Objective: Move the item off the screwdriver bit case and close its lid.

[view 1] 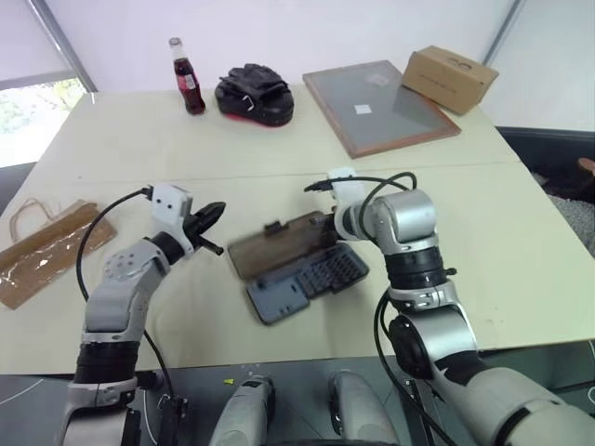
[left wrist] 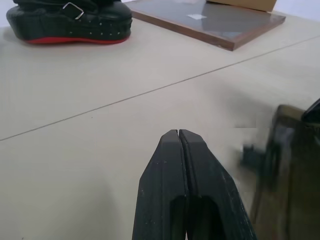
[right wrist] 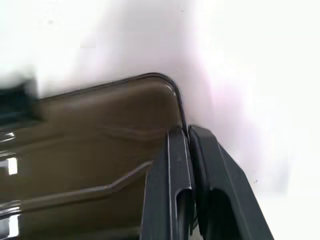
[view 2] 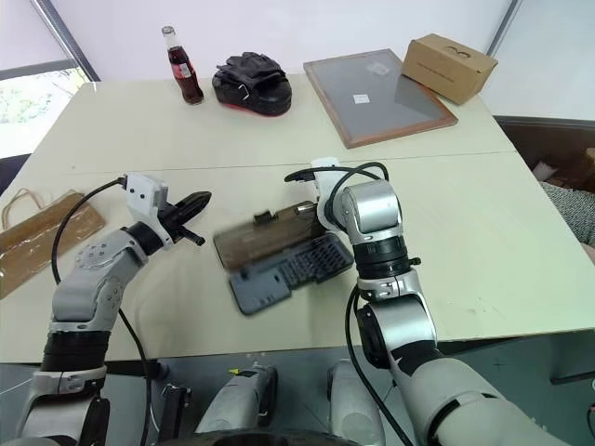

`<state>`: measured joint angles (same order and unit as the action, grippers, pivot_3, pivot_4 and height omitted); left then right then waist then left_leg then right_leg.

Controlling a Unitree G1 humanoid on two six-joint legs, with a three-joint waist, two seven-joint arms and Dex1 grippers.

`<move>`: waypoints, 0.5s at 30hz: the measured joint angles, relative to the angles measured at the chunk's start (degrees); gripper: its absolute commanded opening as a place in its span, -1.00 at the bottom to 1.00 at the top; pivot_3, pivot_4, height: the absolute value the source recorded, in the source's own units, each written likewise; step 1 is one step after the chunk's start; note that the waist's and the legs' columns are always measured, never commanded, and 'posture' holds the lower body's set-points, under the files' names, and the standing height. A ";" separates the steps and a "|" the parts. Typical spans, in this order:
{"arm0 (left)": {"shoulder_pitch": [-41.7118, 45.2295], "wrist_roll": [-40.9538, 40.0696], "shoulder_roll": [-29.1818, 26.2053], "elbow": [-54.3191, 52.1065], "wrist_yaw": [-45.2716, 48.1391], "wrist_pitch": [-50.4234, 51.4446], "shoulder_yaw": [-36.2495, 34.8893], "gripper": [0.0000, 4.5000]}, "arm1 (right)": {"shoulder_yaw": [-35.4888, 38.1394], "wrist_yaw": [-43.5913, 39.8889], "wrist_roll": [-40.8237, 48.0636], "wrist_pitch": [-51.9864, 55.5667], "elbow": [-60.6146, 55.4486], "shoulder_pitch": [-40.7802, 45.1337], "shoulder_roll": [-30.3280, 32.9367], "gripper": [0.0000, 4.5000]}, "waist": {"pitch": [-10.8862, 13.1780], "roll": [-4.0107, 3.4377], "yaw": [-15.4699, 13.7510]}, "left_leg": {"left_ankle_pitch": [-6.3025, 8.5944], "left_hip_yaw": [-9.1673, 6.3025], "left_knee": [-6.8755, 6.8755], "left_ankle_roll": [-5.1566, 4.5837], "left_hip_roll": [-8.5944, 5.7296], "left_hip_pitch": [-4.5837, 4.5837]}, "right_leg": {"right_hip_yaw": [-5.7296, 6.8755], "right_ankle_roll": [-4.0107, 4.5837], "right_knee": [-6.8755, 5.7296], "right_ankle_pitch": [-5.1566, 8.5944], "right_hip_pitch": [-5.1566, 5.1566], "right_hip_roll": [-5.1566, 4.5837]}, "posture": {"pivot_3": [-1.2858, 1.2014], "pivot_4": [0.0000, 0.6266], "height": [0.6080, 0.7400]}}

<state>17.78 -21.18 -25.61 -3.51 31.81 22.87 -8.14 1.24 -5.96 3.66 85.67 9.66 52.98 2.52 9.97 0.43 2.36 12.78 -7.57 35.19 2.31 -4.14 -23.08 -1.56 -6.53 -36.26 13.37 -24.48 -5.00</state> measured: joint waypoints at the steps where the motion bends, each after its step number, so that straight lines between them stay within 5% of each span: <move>1: 0.00 0.00 0.01 0.00 -0.09 0.00 0.02 -1.00 | 0.57 0.43 -0.06 0.80 -0.30 0.00 -0.22 -0.99 | 0.00 0.00 0.00 | 0.00 -0.01 0.00 0.00 0.00 0.00 | 0.00 0.00 0.00 0.00 0.00 0.00 | 0.03 -0.52 1.00; 15: 0.00 0.22 0.04 0.00 -0.25 -0.02 0.10 -1.00 | 10.24 9.73 -3.69 6.46 -5.06 -0.05 -7.29 -0.99 | 0.01 -0.01 0.04 | 0.00 -0.03 -0.03 0.00 0.00 -0.01 | 0.00 0.00 0.00 0.00 -0.04 0.00 | 0.03 -0.52 1.00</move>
<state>17.78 -20.96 -25.57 -3.51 31.56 22.85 -8.04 11.48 3.76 -0.04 92.13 4.60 52.93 -4.77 9.97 0.42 2.40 12.78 -7.61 35.17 2.31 -4.14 -23.09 -1.56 -6.52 -36.26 13.37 -24.52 -5.00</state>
